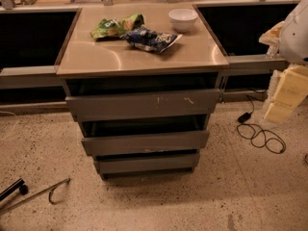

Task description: Open middle drawer

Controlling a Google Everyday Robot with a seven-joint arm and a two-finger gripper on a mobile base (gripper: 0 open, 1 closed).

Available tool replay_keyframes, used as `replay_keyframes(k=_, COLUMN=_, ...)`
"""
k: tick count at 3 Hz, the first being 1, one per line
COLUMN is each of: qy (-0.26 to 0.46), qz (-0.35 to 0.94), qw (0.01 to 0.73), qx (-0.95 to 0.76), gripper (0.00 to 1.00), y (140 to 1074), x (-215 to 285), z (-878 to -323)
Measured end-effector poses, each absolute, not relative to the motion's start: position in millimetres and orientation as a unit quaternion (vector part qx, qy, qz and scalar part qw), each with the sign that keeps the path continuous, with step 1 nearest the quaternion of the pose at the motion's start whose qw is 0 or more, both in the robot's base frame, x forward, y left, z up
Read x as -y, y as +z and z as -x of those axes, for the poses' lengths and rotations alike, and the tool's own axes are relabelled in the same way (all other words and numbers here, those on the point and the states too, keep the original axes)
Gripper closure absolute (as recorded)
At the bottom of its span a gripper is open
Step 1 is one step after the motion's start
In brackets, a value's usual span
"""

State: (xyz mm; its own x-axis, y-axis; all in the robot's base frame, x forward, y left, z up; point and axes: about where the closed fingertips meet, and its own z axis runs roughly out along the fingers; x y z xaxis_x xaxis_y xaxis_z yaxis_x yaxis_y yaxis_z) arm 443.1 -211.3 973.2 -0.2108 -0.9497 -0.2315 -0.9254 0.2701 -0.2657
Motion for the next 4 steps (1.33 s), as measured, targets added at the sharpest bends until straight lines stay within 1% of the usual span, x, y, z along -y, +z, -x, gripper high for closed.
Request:
replay_keyframes(k=1, qy=-0.007, qz=0.609, qw=0.193, qx=-0.769, gripper=0.0, y=928.7, x=188.8, z=-454.8)
replay_keyframes(k=2, qy=0.02, qz=0.612, qw=0.194, qx=-0.766, gripper=0.0, y=849.9, x=156.7, z=-474.8)
replay_keyframes(k=3, qy=0.057, qz=0.614, qw=0.216, qx=-0.757, gripper=0.0, y=783.6, x=124.3, z=-499.5)
replay_keyframes(k=4, qy=0.052, qz=0.608, qw=0.237, qx=-0.756, gripper=0.0, y=780.0, x=120.0, z=-513.3)
